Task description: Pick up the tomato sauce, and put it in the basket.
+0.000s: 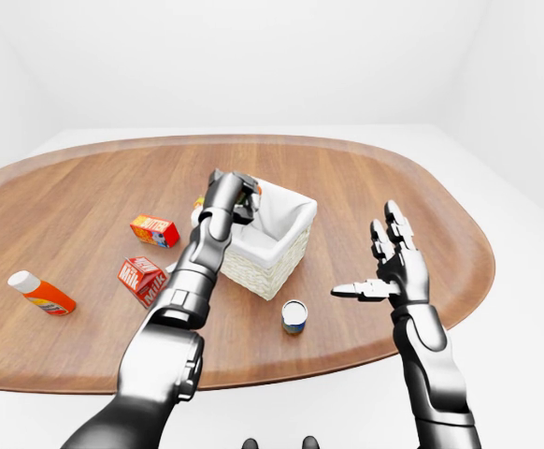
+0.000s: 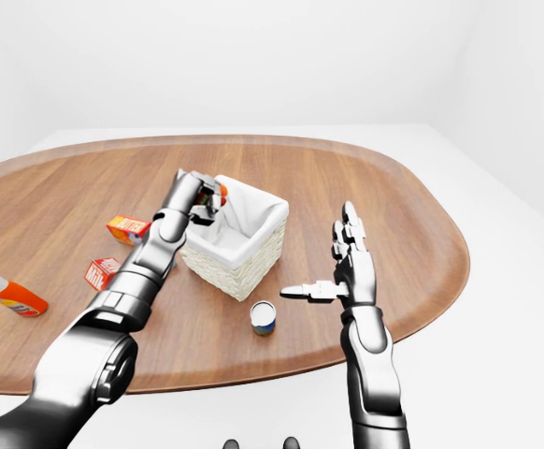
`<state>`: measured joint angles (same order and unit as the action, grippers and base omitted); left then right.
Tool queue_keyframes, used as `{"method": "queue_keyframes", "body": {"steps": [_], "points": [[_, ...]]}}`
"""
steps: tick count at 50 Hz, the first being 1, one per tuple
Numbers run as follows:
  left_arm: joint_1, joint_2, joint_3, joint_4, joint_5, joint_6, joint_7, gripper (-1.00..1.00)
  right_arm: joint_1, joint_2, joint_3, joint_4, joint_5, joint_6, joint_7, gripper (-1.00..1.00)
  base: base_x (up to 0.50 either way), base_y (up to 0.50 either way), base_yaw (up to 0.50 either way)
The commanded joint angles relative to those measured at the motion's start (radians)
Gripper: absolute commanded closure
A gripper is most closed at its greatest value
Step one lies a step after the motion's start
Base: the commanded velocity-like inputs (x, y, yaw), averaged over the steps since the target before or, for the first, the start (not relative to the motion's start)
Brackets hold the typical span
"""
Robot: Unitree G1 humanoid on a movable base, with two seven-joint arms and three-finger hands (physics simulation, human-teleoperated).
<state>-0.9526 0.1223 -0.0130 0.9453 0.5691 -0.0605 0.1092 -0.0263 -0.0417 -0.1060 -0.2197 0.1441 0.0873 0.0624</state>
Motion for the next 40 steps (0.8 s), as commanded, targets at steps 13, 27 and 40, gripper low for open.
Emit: {"method": "queue_keyframes", "body": {"steps": [13, 27, 40], "points": [[-0.032, -0.011, -0.003, 0.097, 0.028, -0.023, 0.017, 1.00, 0.004, 0.000, -0.002, -0.016, 0.003, 0.000, 0.000, -1.00, 0.00, 0.00, 0.00], [-0.029, -0.013, -0.004, 0.104, 0.030, -0.024, 0.021, 1.00, 0.005, 0.001, -0.001, -0.008, 0.003, 0.000, 0.001, -1.00, 0.00, 0.00, 0.00], [-0.031, -0.014, -0.002, 0.120, 0.028, -0.027, 0.026, 1.00, 0.004, 0.001, -0.001, -0.004, 0.002, 0.000, 0.001, -1.00, 0.00, 0.00, 0.00]]}}
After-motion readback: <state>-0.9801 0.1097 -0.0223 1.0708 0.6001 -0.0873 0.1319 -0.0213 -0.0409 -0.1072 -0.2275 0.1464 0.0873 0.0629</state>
